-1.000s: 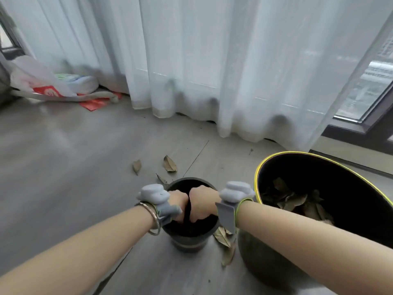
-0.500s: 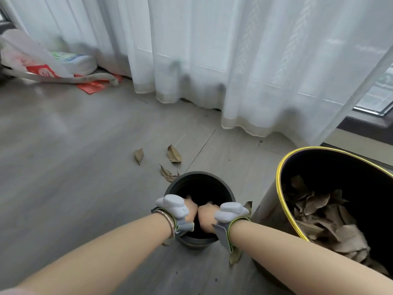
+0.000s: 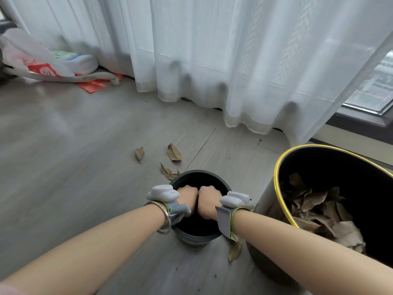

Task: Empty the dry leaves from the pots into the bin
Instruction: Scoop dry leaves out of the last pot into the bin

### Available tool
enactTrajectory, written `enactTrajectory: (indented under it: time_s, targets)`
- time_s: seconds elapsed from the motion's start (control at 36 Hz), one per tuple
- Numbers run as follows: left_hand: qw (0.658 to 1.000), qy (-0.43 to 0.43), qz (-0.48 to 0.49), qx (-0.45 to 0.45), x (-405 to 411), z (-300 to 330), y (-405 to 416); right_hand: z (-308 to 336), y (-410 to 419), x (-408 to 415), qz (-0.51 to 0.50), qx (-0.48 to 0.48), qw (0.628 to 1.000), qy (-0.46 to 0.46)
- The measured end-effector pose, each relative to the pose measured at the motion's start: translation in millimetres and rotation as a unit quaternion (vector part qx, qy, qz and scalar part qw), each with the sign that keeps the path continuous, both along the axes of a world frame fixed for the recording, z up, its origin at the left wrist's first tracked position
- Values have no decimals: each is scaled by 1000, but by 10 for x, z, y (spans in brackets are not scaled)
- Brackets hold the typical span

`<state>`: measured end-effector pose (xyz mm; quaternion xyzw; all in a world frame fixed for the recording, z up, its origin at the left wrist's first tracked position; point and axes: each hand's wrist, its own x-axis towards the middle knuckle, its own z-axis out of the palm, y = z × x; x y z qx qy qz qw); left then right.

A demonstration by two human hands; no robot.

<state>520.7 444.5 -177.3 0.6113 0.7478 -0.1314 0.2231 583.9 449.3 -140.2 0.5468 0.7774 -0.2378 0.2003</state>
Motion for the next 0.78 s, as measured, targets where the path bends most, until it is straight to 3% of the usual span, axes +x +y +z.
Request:
enactTrajectory:
  time_s: [0.03, 0.28, 0.44, 0.78]
  targets:
    - [999, -41, 16, 19, -17, 117, -30, 53, 9, 4, -2, 5, 1000, 11]
    - [987, -146, -22, 60, -251, 673, -7, 574, 138, 99, 18, 23, 997, 66]
    - [974, -200, -20, 102, -265, 1107, -47, 938, 171, 259, -15, 30, 987, 156]
    - [924, -351, -44, 145, 180, 1950, -10, 1869, 197, 1018, -78, 38, 953, 291]
